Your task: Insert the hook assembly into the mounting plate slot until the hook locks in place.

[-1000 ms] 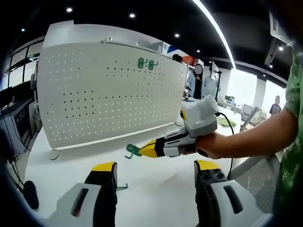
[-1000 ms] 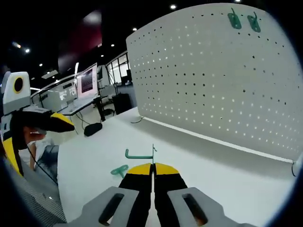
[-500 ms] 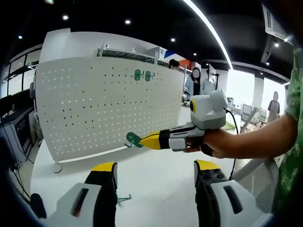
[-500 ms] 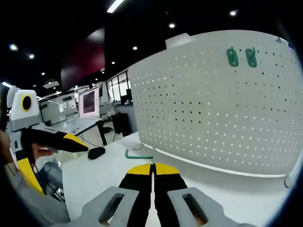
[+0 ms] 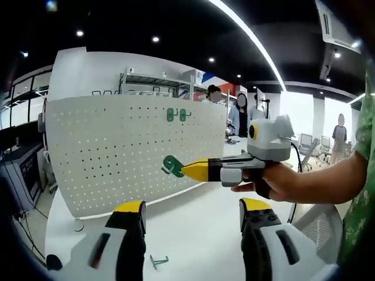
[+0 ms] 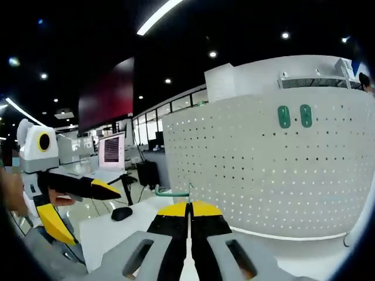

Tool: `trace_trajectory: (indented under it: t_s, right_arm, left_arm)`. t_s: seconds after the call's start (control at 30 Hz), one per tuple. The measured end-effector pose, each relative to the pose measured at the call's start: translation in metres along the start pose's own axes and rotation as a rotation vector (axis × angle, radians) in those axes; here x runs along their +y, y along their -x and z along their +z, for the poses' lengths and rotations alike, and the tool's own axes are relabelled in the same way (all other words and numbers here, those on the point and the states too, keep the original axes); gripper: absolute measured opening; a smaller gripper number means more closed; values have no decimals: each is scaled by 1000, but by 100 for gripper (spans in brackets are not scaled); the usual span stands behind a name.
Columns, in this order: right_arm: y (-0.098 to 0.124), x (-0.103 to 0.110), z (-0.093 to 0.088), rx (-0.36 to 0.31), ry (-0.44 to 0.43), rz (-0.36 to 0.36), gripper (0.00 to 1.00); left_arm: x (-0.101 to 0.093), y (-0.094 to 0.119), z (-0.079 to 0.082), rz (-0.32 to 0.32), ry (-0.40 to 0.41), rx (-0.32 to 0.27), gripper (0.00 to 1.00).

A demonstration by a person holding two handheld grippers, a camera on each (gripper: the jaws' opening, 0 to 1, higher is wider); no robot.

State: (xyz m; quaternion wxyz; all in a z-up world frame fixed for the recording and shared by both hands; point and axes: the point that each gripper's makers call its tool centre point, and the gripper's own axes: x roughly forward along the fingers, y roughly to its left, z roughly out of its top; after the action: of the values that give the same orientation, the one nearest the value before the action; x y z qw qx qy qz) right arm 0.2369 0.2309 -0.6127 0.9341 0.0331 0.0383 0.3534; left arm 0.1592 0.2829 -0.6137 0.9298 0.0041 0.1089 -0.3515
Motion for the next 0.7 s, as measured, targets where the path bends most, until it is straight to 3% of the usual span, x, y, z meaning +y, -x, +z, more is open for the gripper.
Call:
trace_trajectory:
  t_s: [0.37,0.7]
  right_arm:
    - [6,8,30,-91,11,-1,0]
    - [12,14,46,-141,20,2,0]
  left_arm:
    - [4,8,26,8,14,-60,66]
    - [5,11,48,-18,153,-145,63]
